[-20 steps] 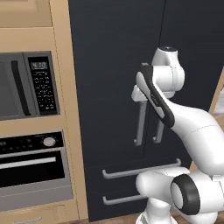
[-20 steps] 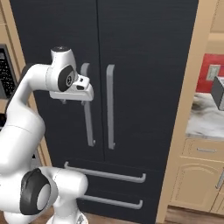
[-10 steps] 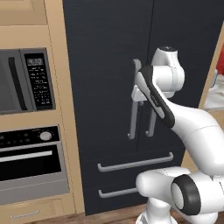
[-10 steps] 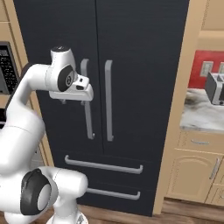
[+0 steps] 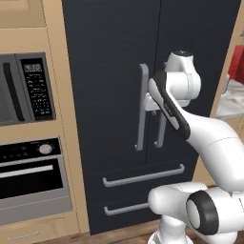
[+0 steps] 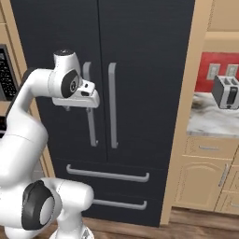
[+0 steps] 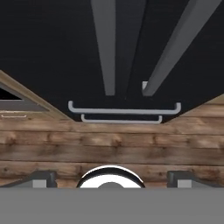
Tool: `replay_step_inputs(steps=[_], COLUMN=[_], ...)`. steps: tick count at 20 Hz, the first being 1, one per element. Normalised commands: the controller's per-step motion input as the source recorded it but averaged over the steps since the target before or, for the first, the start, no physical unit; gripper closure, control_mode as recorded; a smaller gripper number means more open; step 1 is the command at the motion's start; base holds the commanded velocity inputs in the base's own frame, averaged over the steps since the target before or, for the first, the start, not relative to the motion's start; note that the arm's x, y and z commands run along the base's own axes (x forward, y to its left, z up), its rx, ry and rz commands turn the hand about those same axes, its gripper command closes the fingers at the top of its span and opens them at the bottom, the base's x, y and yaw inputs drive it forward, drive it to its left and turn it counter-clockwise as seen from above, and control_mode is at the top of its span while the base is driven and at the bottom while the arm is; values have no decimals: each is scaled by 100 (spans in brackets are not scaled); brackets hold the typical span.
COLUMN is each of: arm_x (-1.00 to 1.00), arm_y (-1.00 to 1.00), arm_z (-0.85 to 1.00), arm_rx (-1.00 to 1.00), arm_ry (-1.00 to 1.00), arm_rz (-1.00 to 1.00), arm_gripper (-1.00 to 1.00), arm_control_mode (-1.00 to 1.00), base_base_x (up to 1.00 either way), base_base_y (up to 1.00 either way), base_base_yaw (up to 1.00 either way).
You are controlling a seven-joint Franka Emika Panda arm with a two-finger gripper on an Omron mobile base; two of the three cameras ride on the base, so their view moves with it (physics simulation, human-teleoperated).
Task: Open the fridge, remove the orange, tomato, and steak, and place them on any counter.
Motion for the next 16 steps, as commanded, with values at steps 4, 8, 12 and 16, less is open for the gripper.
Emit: replay_step_inputs(steps=[4, 8, 12, 16], arm_x=[0, 0, 0, 0], arm_y=[0, 0, 0, -1], arm_z=[0, 0, -14, -11], arm_rx=[0, 0, 0, -1], arm_ry=[0, 0, -9, -50], arm_rz=[0, 0, 0, 0], arm_gripper=[-100, -100, -100, -100], arm_control_mode=[100, 100, -100, -100], base_base_x=[-25, -4, 0, 0], base_base_y=[0, 0, 0, 0], base_base_yaw=[-7, -1, 0, 0])
